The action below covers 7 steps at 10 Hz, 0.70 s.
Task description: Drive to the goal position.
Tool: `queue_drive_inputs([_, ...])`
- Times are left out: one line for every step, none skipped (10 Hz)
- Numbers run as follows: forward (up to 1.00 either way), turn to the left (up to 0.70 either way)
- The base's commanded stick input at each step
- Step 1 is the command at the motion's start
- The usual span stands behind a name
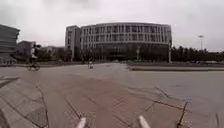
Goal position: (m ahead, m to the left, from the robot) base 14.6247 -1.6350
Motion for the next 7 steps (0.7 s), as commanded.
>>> queue_drive_inputs([1.00, -0.02])
queue_drive_inputs([1.00, -0.02])
queue_drive_inputs([1.00, -0.02])
queue_drive_inputs([1.00, -0.02])
queue_drive_inputs([1.00, -0.02])
queue_drive_inputs([1.00, -0.02])
queue_drive_inputs([1.00, -0.02])
